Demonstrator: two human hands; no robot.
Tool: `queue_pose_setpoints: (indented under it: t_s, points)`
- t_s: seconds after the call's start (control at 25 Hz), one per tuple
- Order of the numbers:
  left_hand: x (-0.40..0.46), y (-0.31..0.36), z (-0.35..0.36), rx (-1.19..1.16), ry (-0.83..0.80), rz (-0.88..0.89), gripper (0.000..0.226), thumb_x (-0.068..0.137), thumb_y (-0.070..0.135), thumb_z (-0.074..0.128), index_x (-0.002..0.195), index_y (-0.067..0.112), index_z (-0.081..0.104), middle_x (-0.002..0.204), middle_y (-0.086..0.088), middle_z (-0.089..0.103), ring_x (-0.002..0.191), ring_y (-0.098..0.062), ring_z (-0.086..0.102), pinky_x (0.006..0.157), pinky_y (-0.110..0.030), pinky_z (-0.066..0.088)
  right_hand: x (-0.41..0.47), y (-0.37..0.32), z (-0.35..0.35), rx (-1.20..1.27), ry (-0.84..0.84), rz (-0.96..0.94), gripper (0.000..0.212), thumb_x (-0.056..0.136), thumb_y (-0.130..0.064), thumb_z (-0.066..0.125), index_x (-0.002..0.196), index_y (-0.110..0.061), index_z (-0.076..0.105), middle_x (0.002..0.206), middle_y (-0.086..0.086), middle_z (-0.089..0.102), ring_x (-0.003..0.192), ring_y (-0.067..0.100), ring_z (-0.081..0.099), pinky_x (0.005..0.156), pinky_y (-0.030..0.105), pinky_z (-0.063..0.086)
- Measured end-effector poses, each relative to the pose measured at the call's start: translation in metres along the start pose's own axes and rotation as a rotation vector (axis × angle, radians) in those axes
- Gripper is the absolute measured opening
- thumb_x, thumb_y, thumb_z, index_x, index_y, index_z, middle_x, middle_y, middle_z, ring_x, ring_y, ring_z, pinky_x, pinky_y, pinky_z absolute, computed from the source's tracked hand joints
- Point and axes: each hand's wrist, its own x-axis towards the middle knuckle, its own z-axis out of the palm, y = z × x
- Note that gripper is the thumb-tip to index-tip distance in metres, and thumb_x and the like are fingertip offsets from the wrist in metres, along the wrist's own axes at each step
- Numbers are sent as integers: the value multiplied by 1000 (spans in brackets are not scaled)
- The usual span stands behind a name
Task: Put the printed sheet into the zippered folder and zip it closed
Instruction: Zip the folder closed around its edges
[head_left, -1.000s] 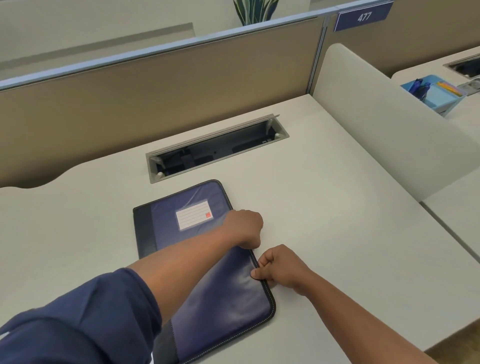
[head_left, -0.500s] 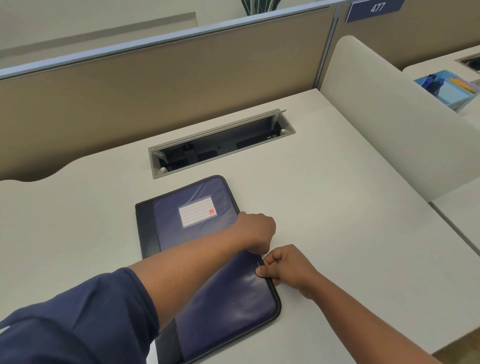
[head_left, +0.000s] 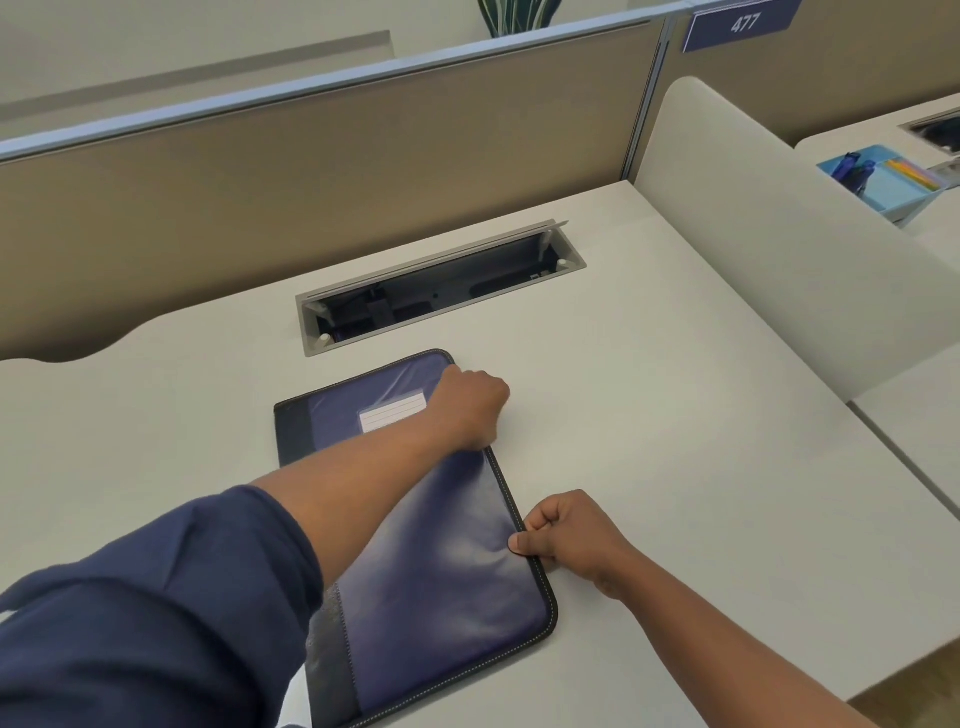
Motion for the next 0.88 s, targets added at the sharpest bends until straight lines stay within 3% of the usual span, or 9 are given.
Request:
queue_pose_setpoints:
  t_s: [0.2,0.32,0.64,0.76,0.88]
  points:
    - [8,-6,7,-13,33,-39,25,89,14,57,69,18,43,68,2,53,68,-26,56,71,-36,31,3,-4,-2,1,-6,14,35,68,-15,91,55,-20,60,53,-5,54,53,14,56,61,31,54]
    - [8,1,7,33,34,11,31,86,10,58,65,19,38,61,3,47,61,-23,49,70,-36,27,5,-3,-2,-3,-9,17,35,69,-14,91,56,-20,60,52,-5,54,51,12,57,57,27,54]
    - [6,6,14,-9,-31,164,29,93,15,56,70,19,38,65,4,43,67,-25,50,71,-35,30,4,3,1,-40,-37,5,38,69,-17,90,52,-22,56,51,-6,49,49,11,49,56,24,52]
    - [5,12,19,53,-17,214,23,89,9,58,75,18,42,65,3,44,66,-25,50,72,-35,30,3,3,1,-35,-27,5,34,69,-19,89,55,-21,59,53,-4,51,50,11,51,58,27,54]
    - [15,-3,11,62,25,151,16,87,7,59,81,17,48,65,3,40,68,-24,49,75,-35,30,5,1,0,-42,-37,12,36,69,-17,90,54,-21,57,52,-4,50,49,11,50,57,27,53]
